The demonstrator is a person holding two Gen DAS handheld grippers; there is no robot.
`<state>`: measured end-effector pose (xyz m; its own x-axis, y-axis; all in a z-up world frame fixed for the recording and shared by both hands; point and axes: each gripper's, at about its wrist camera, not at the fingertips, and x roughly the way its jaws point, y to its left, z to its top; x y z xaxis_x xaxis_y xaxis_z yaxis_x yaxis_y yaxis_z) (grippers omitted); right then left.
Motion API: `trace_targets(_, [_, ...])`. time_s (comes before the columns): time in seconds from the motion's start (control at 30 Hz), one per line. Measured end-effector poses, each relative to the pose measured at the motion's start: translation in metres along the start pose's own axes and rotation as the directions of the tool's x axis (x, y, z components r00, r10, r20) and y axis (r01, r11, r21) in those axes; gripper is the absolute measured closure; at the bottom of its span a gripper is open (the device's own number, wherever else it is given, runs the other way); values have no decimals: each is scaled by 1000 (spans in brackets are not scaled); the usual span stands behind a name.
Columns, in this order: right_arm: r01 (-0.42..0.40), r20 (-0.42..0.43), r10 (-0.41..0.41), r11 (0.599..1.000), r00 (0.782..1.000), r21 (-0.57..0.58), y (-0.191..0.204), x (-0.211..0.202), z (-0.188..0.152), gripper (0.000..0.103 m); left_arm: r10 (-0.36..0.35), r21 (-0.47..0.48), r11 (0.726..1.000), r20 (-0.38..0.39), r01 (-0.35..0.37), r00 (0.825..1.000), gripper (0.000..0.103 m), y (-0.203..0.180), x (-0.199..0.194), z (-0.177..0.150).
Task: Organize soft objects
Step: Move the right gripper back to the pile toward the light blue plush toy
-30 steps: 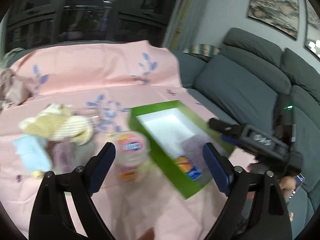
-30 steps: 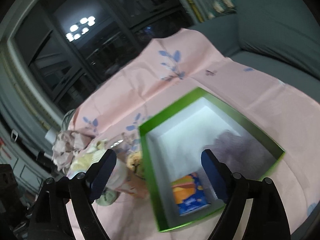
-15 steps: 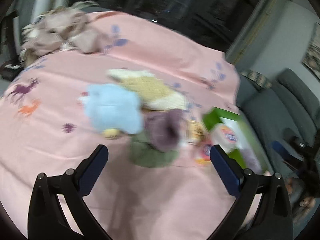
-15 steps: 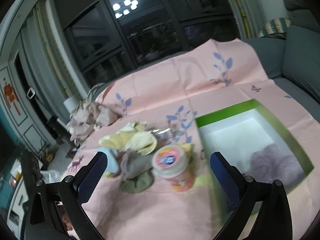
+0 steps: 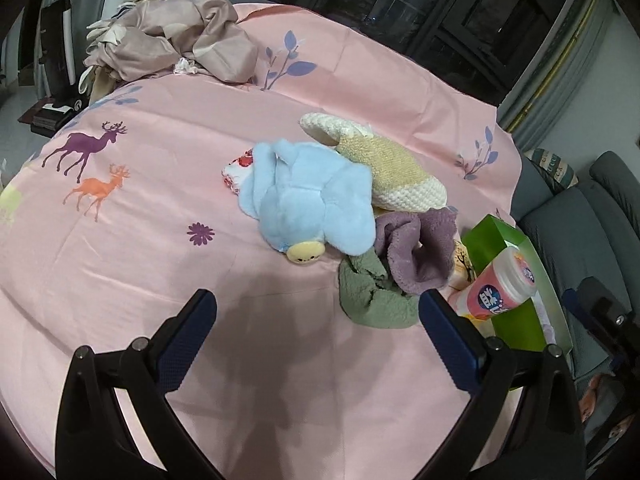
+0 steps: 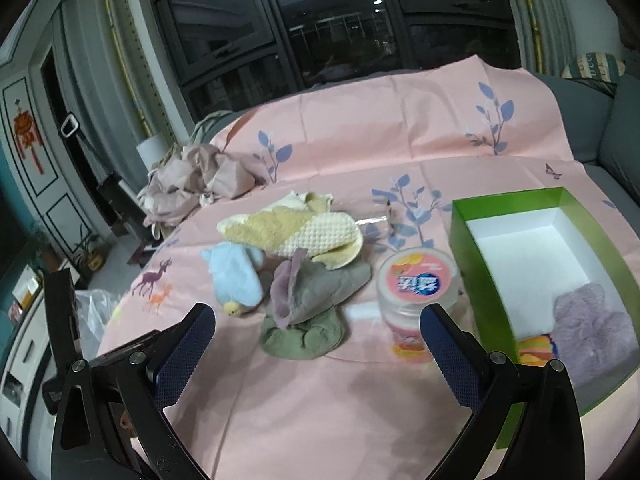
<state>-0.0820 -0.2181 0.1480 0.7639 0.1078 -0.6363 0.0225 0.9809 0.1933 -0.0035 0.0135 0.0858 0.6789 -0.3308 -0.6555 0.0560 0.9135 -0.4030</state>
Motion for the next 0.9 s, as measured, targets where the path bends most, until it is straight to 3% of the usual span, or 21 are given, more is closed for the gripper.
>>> trace_targets(0.1, [-4, -12, 4, 1000, 1000, -12, 5, 5, -2, 0, -5, -6, 1000, -15, 5, 1000, 3, 2, 2, 1])
trace_targets(0.23, [10, -38, -10, 1000, 999, -20, 7, 11, -4, 0, 47, 34, 998, -21, -46, 999, 3, 5, 4, 2])
trace_targets(0.53, [-13, -87, 12, 1000, 996, -13, 20, 20, -6, 0, 75, 24, 997, 33, -76, 997, 3, 19, -9, 9])
trace_targets(0.73, [-12, -89, 11, 1000, 996, -14, 39, 27, 11, 0, 82, -36, 996, 27, -81, 996, 3, 35, -10, 15])
trace_targets(0.9, [-4, -127, 0, 1000, 992, -30, 61, 62, 34, 0, 100, -49, 994, 16, -99, 995, 7, 40, -8, 16])
